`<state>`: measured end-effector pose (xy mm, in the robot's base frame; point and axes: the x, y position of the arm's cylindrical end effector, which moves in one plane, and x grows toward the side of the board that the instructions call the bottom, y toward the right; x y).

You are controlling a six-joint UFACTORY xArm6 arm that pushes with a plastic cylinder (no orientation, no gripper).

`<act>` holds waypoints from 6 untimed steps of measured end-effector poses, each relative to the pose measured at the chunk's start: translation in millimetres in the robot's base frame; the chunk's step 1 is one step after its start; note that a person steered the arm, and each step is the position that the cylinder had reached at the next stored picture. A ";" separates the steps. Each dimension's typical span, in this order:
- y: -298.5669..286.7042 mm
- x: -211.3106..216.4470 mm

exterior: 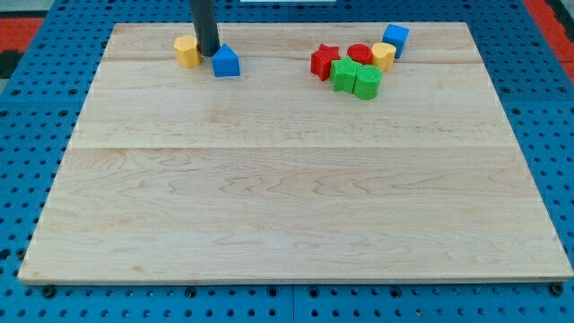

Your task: Slide the hexagon towards the center left

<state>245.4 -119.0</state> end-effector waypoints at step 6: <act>-126.7 74.6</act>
